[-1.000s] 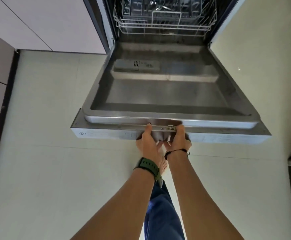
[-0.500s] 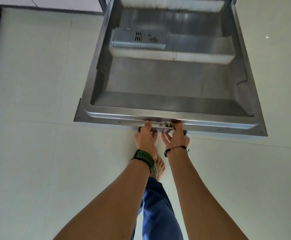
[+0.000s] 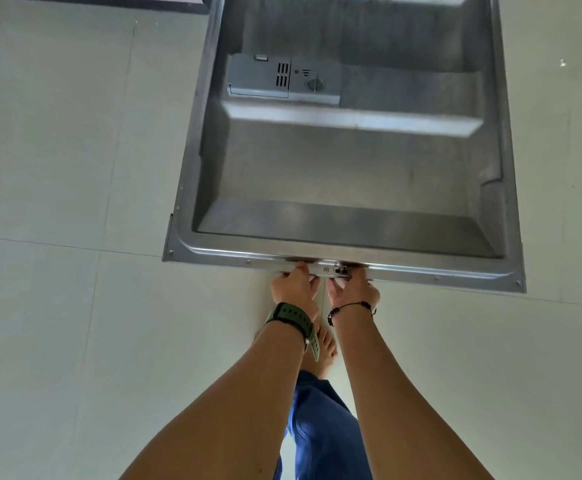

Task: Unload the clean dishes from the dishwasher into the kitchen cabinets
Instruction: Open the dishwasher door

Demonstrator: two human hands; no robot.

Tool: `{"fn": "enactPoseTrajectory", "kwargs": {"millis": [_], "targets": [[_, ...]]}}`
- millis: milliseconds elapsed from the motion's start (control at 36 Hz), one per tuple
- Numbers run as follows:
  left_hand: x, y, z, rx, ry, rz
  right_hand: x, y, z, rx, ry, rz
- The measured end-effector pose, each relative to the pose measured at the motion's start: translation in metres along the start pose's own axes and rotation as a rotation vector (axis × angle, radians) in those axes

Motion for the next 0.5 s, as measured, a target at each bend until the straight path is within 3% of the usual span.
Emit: {"fn": "enactPoseTrajectory", "kwargs": {"millis": [333,500], "targets": [[-0.044,-0.003,-0.013,-0.079,-0.058,0.023,-0.04,0.001,0.008,-0.032,0.077,0.032],[-0.073,0.0,-0.017,-0.234,0.079,-0.07,-0.069,0.005,0.015,-0.002,0.11,-0.003]]}}
Point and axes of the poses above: each hand's wrist, its own x-axis away from the middle knuckle, its own y-axis out of the palm, z = x × y, the point moved 3 cm from there along -x, towards the middle knuckle, and after that the axes turned 10 degrees about -x, right-handed, at the moved point
